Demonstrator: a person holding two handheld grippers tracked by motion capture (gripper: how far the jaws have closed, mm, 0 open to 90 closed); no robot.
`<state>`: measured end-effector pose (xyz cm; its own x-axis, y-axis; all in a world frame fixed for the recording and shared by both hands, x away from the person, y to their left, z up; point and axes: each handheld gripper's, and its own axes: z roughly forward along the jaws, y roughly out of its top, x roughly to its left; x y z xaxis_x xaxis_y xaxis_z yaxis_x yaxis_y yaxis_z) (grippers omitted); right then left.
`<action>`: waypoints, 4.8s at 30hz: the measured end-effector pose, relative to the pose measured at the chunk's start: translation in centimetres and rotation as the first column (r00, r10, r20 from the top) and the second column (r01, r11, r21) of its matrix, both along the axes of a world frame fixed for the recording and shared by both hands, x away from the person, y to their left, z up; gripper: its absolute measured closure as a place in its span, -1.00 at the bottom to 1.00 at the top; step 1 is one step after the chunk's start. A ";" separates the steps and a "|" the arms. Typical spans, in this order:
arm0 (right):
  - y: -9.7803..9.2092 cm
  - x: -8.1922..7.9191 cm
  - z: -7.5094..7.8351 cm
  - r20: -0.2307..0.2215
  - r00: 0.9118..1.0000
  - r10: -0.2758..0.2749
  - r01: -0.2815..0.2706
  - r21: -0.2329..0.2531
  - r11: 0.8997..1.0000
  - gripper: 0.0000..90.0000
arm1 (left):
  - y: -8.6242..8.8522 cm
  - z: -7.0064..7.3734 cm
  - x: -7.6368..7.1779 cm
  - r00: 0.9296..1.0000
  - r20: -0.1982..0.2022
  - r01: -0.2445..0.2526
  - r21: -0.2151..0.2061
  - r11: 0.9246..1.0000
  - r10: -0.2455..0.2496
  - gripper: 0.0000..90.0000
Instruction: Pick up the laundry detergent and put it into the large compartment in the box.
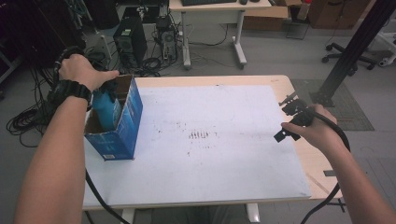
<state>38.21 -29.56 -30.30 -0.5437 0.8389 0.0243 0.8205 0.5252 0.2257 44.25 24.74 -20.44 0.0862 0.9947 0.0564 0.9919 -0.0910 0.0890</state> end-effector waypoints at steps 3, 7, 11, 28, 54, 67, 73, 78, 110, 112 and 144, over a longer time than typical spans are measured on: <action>0.0 0.0 0.0 0.000 1.000 0.001 -0.001 -0.002 1.000 -0.60 | -0.1 -0.4 0.0 1.000 -0.003 0.000 0.004 1.000 0.000 -0.17; -0.1 -0.1 0.1 0.001 1.000 -0.002 0.002 -0.002 1.000 -0.60 | 0.0 -0.8 0.0 1.000 -0.007 -0.003 0.001 1.000 0.003 -0.17; -0.1 -0.1 0.0 0.000 1.000 -0.004 0.004 -0.002 1.000 -0.60 | 0.0 -1.3 0.0 1.000 -0.012 -0.005 -0.003 1.000 0.005 -0.17; -0.1 0.0 -0.4 -0.007 1.000 -0.001 0.001 -0.004 1.000 -0.60 | 0.3 -3.0 0.2 0.999 -0.034 -0.004 0.001 1.000 0.004 -0.17; 0.4 0.2 -0.9 -0.018 1.000 0.007 -0.007 -0.007 1.000 -0.60 | 0.6 -6.3 0.3 0.998 -0.068 0.002 0.002 1.000 -0.002 -0.17; 0.4 0.2 -1.1 -0.019 1.000 0.009 -0.009 -0.009 1.000 -0.60 | 0.7 -7.3 0.2 0.997 -0.079 0.003 0.003 1.000 -0.003 -0.17; 0.3 0.2 -1.0 -0.020 1.000 0.008 -0.008 -0.011 1.000 -0.60 | 0.7 -7.3 0.2 0.997 -0.074 0.000 0.001 1.000 0.000 -0.17; 0.3 0.1 -1.0 -0.019 1.000 0.009 -0.009 -0.009 1.000 -0.60 | 0.7 -7.4 0.2 0.998 -0.070 0.000 0.003 1.000 0.001 -0.17; 0.0 -0.1 -1.6 -0.029 1.000 0.006 -0.006 -0.007 1.000 -0.61 | 1.0 -7.1 0.1 0.999 -0.034 -0.002 -0.003 1.000 0.002 -0.19; 0.0 -0.1 -1.6 -0.030 1.000 0.009 -0.009 -0.007 1.000 -0.61 | 0.9 -6.9 0.1 0.999 -0.034 -0.002 0.003 1.000 0.002 -0.21; -0.2 -0.3 -1.4 -0.026 1.000 0.009 -0.009 0.002 1.000 -0.61 | -0.6 -1.1 -0.6 0.998 0.058 0.035 0.030 0.999 -0.036 -0.63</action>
<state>37.87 -29.77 -31.74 -0.5501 0.8342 0.0399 0.8216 0.5320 0.2048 43.66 24.18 -21.54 0.1172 0.9889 0.0913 0.9811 -0.1295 0.1437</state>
